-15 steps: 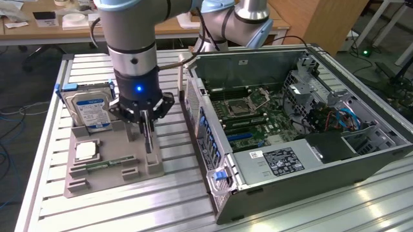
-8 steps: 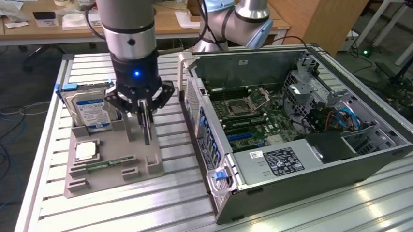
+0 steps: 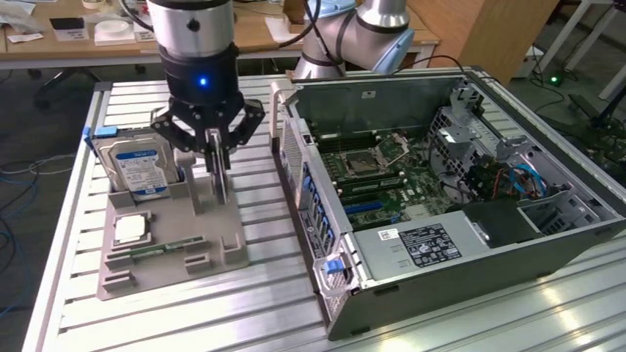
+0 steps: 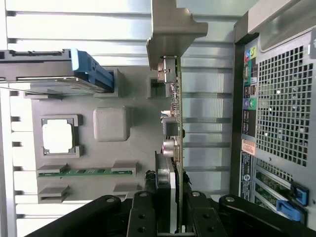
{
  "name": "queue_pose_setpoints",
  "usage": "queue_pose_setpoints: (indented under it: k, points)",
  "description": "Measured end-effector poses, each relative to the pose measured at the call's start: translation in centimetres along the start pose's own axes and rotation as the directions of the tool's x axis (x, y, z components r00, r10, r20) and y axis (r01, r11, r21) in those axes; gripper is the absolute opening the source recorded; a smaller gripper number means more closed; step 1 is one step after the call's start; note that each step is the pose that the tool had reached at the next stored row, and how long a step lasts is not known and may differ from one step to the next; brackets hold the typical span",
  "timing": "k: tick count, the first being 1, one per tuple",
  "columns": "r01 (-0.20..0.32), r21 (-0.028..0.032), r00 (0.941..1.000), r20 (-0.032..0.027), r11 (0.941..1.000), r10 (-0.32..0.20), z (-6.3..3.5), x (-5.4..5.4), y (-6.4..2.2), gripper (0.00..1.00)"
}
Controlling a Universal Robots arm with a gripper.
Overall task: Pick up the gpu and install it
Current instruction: 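Pick up the gpu and move the gpu toward the slot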
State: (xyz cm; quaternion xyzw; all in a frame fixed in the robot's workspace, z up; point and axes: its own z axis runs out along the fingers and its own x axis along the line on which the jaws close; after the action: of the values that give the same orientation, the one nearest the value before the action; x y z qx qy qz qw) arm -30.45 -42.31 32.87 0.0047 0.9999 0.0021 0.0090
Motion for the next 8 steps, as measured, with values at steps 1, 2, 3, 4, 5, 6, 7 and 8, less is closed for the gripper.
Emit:
queue_pose_setpoints:
  k: [1,2,3,4,5,6,7,8]
  points:
    - [0.0,0.0,1.0,0.0,1.0,0.0,-0.48,0.0,0.0,0.28]
    - [0.0,0.0,1.0,0.0,1.0,0.0,-0.92,0.0,0.0,0.28]
    - [0.0,0.0,1.0,-0.0001,1.0,0.0,-1.38,0.0,0.0,0.28]
    - [0.0,0.0,1.0,0.0,1.0,0.0,-1.83,0.0,0.01,0.28]
    - [0.0,0.0,1.0,0.0,1.0,0.0,-2.27,0.0,0.01,0.28]
    - [0.0,0.0,1.0,0.0,1.0,0.0,-2.72,0.0,0.01,0.28]
    - [0.0,0.0,1.0,-0.0001,1.0,0.0,-3.2,-0.1,0.01,0.28]
    - [0.0,0.0,1.0,0.0,1.0,0.0,-3.65,-0.1,0.02,0.28]
